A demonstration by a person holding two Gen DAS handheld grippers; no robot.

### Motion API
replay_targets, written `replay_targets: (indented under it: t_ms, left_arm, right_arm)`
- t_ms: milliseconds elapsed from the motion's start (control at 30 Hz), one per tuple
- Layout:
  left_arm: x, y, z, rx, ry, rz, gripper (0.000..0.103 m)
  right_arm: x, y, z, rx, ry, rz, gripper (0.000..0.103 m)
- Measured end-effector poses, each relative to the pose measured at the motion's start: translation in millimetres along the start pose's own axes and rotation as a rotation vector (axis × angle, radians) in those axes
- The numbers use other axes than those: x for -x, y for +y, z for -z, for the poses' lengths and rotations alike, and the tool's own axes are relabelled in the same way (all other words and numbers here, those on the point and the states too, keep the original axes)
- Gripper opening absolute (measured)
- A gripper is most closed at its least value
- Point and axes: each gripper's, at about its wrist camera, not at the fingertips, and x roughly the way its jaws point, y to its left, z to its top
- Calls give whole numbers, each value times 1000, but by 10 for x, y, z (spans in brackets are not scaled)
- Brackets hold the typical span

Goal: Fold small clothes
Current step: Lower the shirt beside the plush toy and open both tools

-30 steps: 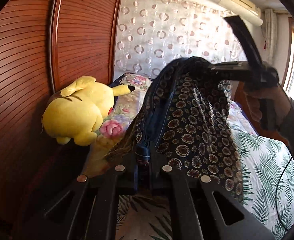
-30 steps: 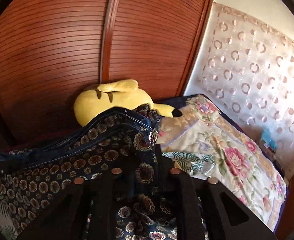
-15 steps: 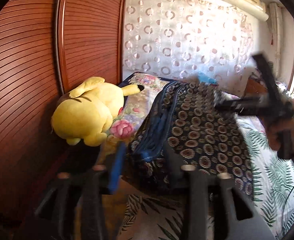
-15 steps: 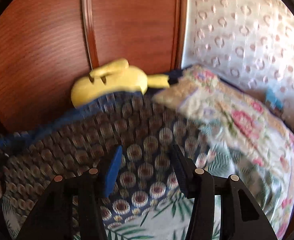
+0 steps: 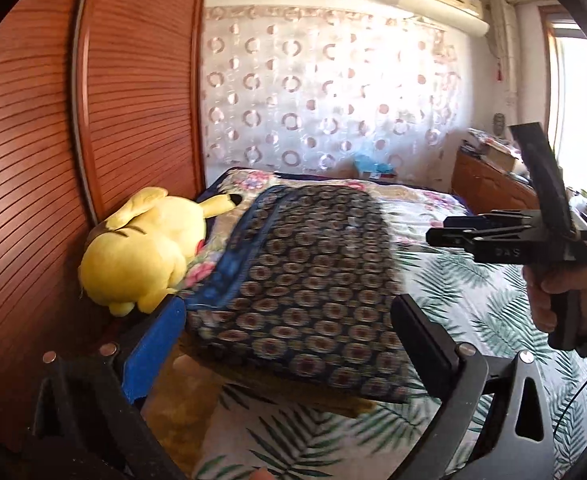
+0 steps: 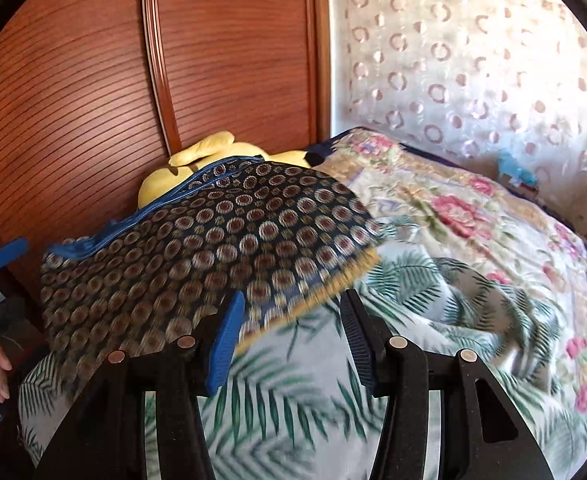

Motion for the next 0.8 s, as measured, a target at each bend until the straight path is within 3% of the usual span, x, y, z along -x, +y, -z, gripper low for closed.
replay_targets:
  t_ms: [167, 333, 467, 800]
  left_arm:
    - [119, -278, 28, -32, -11, 45, 102]
    - [238, -552, 52, -48, -19, 107, 102]
    - [336, -783, 49, -68, -23, 151, 102]
    - [660, -1282, -112, -119, -55, 206, 102]
  right_arm:
    - [517, 126, 277, -37, -61, 43, 52]
    - [970, 271, 598, -61, -93, 106, 66]
    - [1398, 371, 842, -107, -136, 169, 85]
    - [2479, 594, 1251, -223, -287, 346, 86]
